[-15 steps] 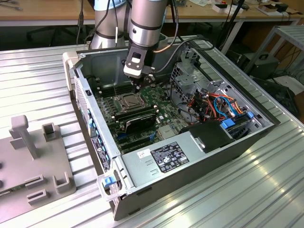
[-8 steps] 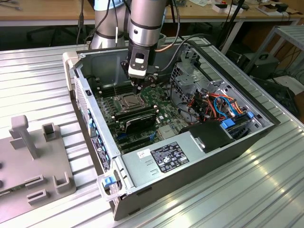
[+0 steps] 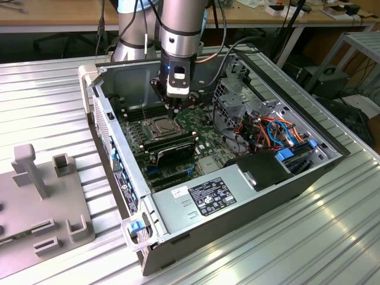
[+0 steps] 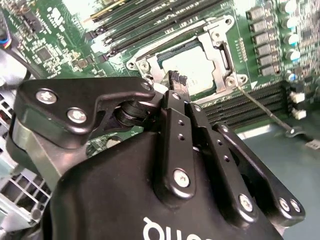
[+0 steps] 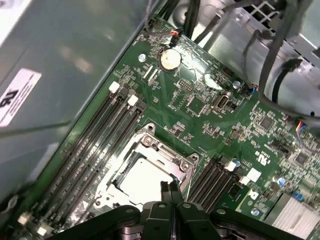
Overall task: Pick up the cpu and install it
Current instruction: 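Install the first cpu locking lever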
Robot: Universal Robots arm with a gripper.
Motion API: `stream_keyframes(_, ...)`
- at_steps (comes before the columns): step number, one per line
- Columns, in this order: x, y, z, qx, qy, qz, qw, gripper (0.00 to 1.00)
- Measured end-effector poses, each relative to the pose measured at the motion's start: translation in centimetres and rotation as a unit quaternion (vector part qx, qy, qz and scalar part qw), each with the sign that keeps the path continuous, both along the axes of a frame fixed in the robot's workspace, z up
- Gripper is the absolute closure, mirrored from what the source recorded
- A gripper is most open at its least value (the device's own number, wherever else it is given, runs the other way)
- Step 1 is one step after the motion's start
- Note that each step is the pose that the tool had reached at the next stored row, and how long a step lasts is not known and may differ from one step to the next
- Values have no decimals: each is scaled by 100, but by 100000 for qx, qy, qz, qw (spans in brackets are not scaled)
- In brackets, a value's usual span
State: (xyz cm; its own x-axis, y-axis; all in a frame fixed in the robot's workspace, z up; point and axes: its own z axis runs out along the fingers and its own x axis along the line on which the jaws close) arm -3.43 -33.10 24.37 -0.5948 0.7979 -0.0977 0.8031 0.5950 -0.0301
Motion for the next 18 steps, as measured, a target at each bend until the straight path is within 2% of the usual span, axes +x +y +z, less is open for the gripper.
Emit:
stream_keyframes(3,0,1,0,-640,2,2813,99958,89)
stream_keyframes(4,0,1,0,-976,0,4386,99899,89)
stream_keyframes(6,0,1,0,-1344,-4,6368,99788,89)
stream_keyframes(18,0,1,0,-1372,-4,6765,99761,89)
